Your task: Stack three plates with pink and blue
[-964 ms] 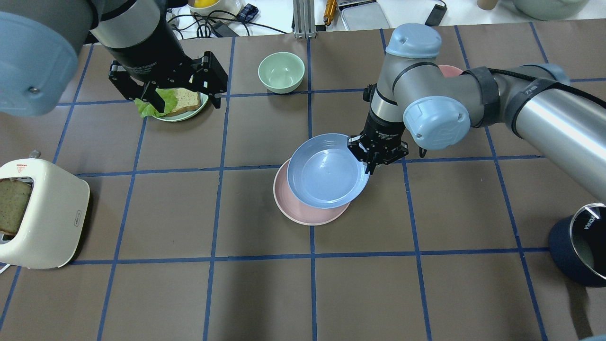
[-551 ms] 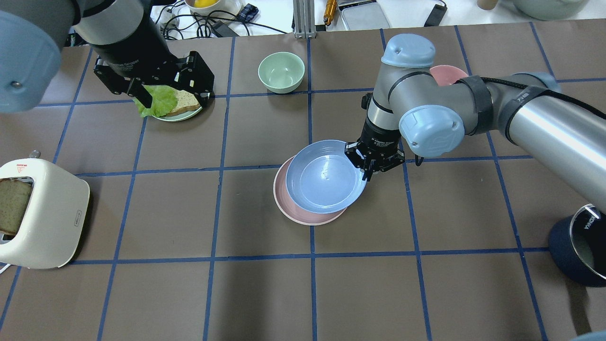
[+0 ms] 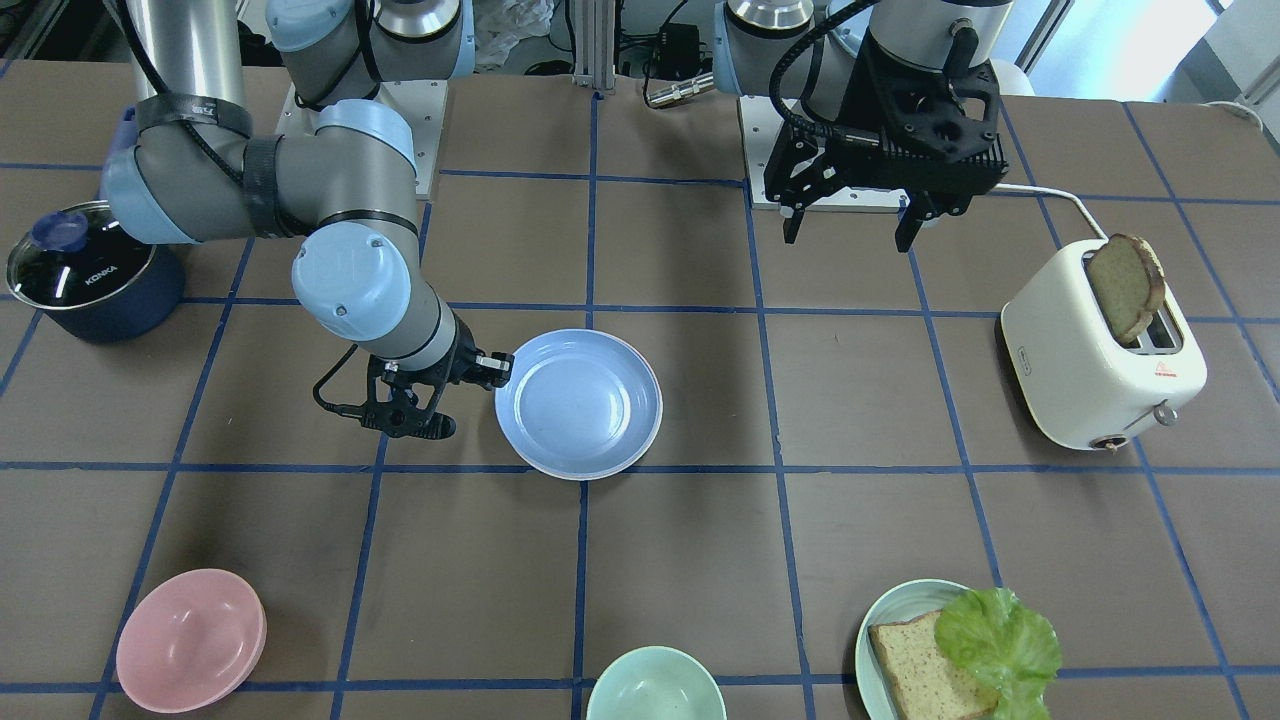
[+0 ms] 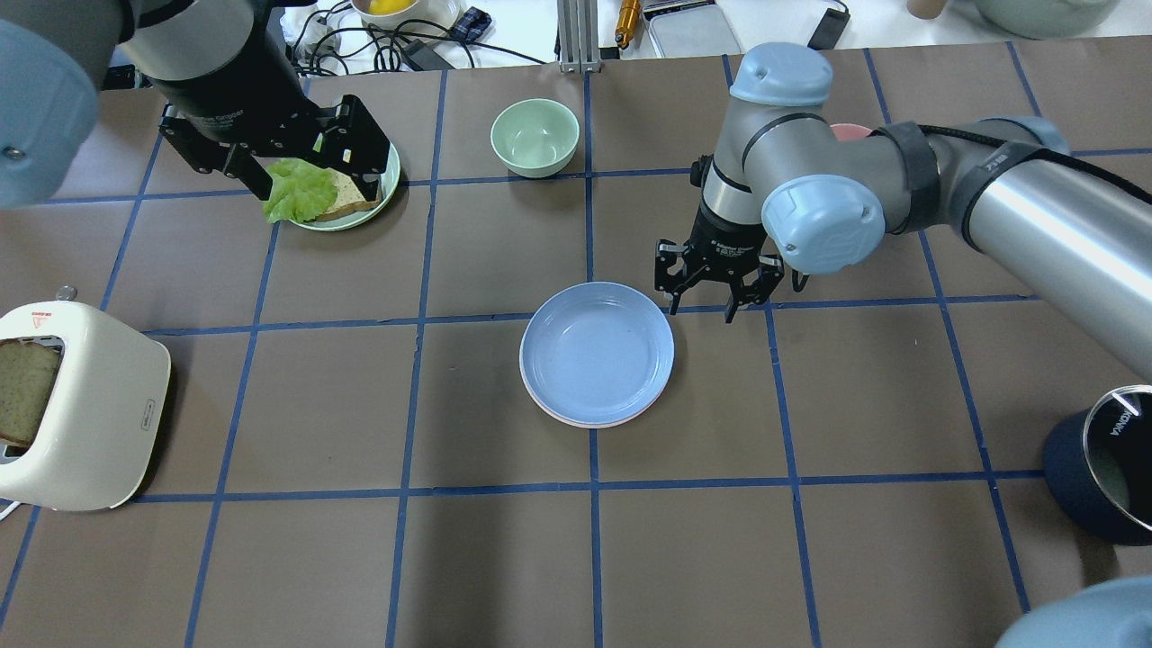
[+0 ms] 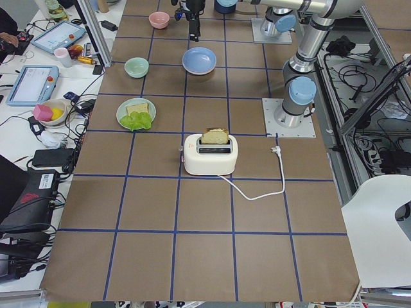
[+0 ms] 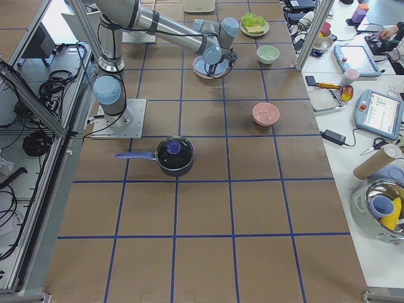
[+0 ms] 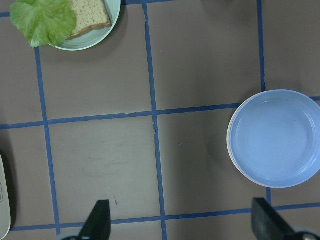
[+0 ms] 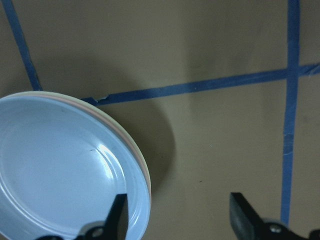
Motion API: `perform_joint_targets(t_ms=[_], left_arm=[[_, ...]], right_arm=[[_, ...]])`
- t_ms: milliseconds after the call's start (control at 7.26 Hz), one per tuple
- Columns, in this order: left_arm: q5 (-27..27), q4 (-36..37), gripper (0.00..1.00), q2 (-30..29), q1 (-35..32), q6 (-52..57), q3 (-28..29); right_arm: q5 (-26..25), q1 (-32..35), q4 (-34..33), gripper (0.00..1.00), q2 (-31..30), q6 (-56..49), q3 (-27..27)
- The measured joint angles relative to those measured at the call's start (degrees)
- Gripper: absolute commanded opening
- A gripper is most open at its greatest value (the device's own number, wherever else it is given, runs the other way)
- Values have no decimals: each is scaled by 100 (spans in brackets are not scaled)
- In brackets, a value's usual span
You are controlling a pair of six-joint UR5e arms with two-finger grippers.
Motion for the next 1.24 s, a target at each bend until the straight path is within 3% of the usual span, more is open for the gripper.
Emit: perform_joint_targets(t_ms=[275,551,964,1239], left_arm=[[2,-1,100,13,25,1,-6],[-17,-1,100,24,19,1,-29],[-15,-5,100,30,24,1,-45],[-11,-11,100,40,25,1,-48]], right_arm=[[-343,-391,895,100,-32,-1186,-859],[-506,-846,1769,100,-441,-2248,-1433],[-599,-1071,2189,100,-1561,-2380,-1420],[-556,-838,2187,100,-1697,-1674,-1377]])
